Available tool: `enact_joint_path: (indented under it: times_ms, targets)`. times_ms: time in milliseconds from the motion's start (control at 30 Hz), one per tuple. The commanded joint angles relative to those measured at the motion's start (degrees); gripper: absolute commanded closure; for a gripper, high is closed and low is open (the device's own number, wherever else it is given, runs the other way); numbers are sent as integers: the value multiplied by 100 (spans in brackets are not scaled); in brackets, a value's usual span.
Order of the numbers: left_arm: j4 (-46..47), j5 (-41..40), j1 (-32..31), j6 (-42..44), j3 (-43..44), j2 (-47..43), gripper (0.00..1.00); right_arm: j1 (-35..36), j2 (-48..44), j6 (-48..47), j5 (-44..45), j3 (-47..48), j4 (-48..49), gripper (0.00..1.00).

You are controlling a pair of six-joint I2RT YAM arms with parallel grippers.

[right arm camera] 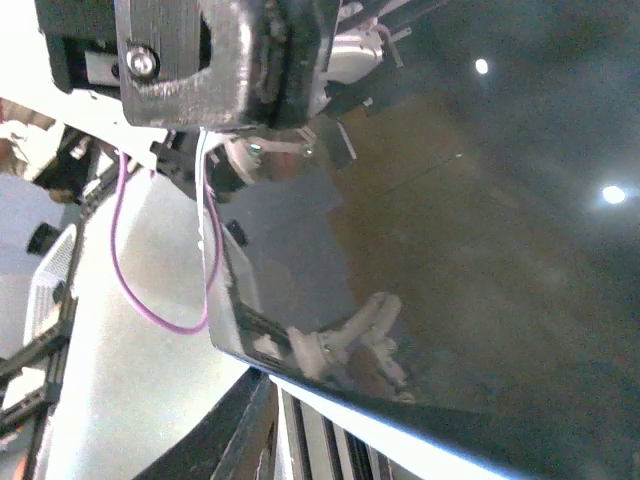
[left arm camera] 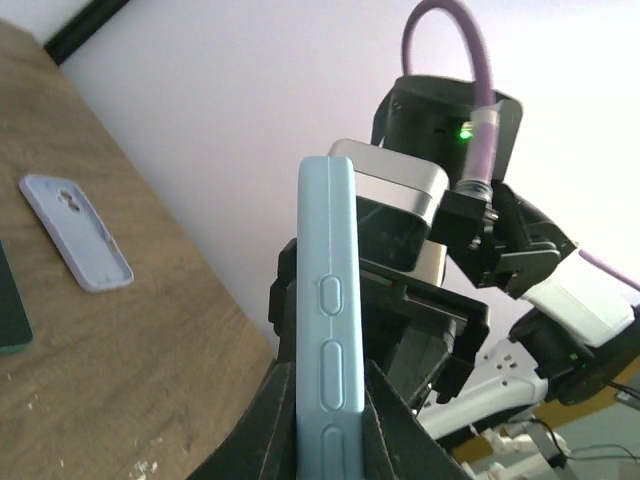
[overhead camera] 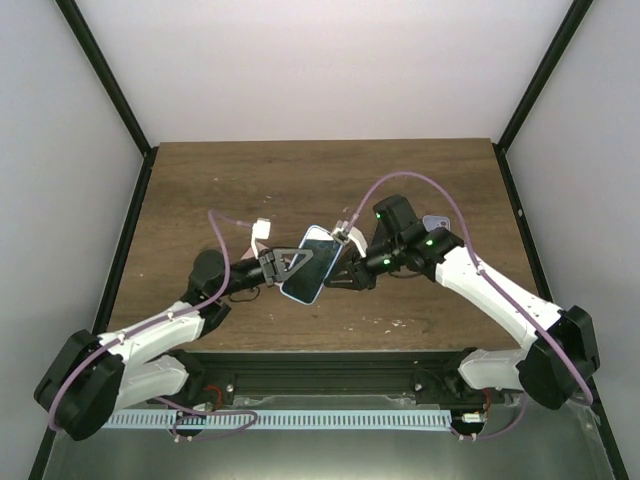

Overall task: Take the phone out of the phone case
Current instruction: Remove the phone case from the phone.

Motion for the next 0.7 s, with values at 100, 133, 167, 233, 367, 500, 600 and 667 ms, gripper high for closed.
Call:
enact_joint_path:
  times_ms: [100, 133, 167, 233, 367, 500, 600, 667]
  targets:
    - [-924, 424, -664, 701, -192, -669, 100, -287, -104, 283, -303, 425, 2612, 71]
    - [-1244, 205, -662, 829, -152, -830, 100, -287, -131, 190, -356, 417, 2468, 69]
    - [-1537, 42, -666, 997, -123, -995, 100, -287, -182, 131, -443, 405, 2345, 66]
    - [-1849, -246, -663, 1197, -140, -1260, 100, -287, -272, 94, -630, 366, 2179, 57]
    - [-1511, -455, -663, 1139, -402, -1434, 100, -295, -424, 249, -1020, 357, 2168, 49]
    - [-1174, -273, -668, 990, -472, -1237, 100, -298, -362, 458, -1174, 506, 2279, 48]
    - [-963, -253, -664, 902, -544, -1151, 100, -309, -275, 623, -1356, 585, 2443, 51]
    - [-955, -280, -670, 919, -575, -1166, 100, -305, -249, 744, -1369, 606, 2508, 57]
